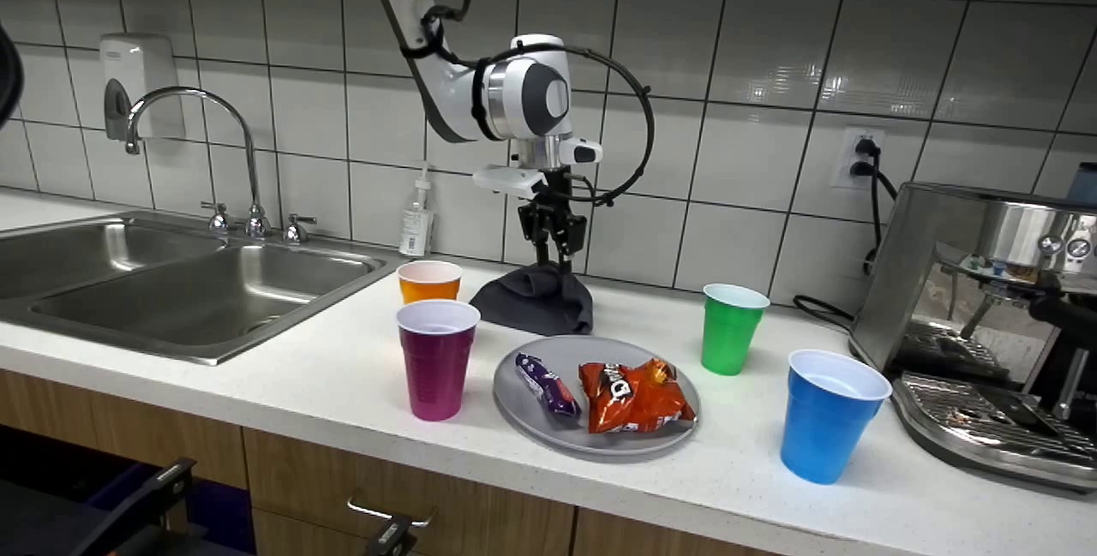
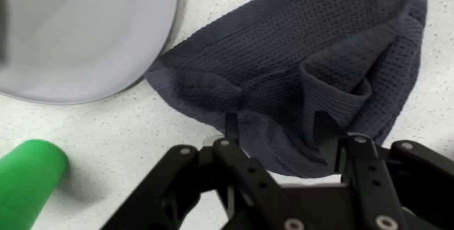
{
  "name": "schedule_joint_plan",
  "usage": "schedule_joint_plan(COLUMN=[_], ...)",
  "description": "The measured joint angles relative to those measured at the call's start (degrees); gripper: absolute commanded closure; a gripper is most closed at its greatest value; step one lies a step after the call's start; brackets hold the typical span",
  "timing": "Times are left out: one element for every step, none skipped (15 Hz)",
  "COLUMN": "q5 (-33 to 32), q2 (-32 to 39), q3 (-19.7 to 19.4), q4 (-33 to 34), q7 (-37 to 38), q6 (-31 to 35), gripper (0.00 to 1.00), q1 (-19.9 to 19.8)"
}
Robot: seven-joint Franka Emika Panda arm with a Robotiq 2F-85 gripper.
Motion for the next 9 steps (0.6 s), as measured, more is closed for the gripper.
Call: schedule_joint_plan(q5=[-0.4,-0.7,-1.1,-1.6,-2.5,-3.4,-4.4,-5.3,-5.9], q2=[-0.6,-1.4,-2.3,-3.1,-4.1,-4.9,-5.9,-6.9,-7.8], q3=[-0.3,-0.6,-1.0,-1.4,-1.9,-2.5,-3.1,-3.6,-4.0], q4=[-0.6,-1.5,-2.5,-3.5,-4.5,-5.4,-6.3,-7.1,-8.0], q7=[-0.1,-0.3,-0.4,-0.5,-0.5,-0.5,-0.5,-0.5,-0.5], q6=[-0.2,-0.5,-0.8,-1.3,-2.1,-3.3,-4.7,-6.1,-7.4], gripper=[0.02,0.0,0.0,0.0,0.0,0.0,0.0,0.0,0.0], q1=[-0.1,-0.3,-0.4,-0.5,-0.6,-0.6,-0.6,-0.7,-1.0])
